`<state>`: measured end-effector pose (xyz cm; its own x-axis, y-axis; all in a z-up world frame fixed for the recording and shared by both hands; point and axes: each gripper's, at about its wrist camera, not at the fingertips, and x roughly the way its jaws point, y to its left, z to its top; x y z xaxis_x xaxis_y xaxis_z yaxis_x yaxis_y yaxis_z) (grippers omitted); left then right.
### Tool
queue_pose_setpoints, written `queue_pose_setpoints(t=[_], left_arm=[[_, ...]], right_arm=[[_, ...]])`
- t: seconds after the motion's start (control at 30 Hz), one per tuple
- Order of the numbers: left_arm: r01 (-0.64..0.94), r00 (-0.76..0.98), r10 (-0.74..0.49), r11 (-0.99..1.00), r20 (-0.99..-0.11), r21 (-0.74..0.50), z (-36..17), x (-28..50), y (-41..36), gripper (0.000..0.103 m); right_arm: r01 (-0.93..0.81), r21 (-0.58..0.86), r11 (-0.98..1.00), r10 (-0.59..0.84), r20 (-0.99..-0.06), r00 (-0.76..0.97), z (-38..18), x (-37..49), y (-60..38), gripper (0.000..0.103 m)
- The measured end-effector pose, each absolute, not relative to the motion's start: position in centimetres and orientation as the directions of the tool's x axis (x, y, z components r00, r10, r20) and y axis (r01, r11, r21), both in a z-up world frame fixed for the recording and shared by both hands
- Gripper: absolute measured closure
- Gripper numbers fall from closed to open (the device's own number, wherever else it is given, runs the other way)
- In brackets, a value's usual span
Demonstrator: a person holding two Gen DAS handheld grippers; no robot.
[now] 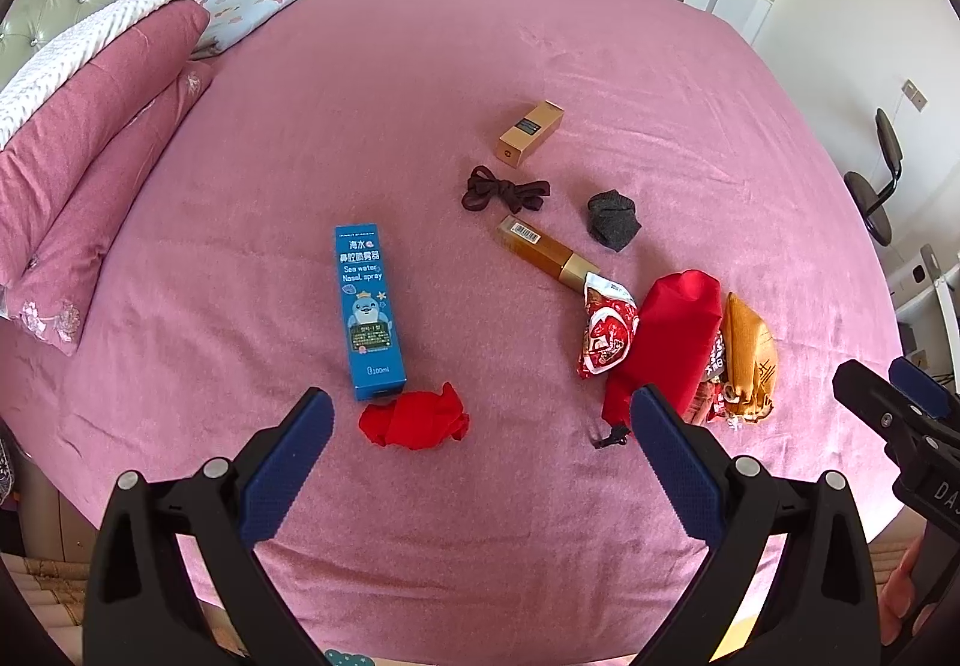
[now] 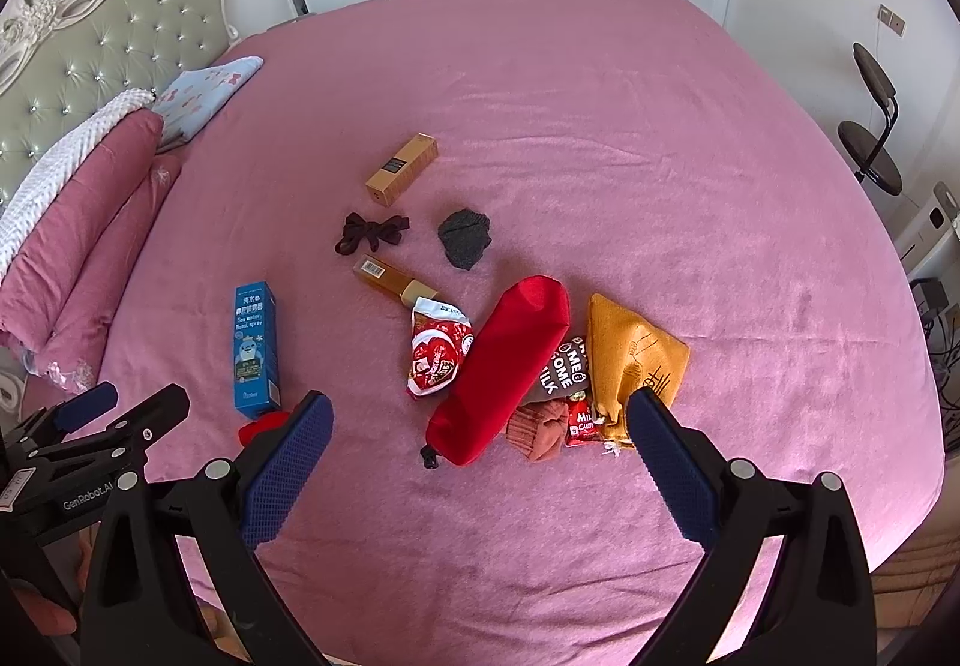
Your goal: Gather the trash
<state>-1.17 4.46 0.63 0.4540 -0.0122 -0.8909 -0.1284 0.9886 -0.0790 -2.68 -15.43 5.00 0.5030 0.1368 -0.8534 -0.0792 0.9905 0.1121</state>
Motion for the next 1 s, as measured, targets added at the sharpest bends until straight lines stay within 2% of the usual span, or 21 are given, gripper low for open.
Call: queue_pose_setpoints(t=[1.0], left_arm=[[-0.127, 0.444, 0.003, 0.990, -0.896, -0.060, 0.28, -1.36, 5.24, 0.004]], right_arm=[[-0.069, 0.118, 0.991, 0.137, -0.859, 0.494, 4.77, -2.79, -14.89, 0.008]])
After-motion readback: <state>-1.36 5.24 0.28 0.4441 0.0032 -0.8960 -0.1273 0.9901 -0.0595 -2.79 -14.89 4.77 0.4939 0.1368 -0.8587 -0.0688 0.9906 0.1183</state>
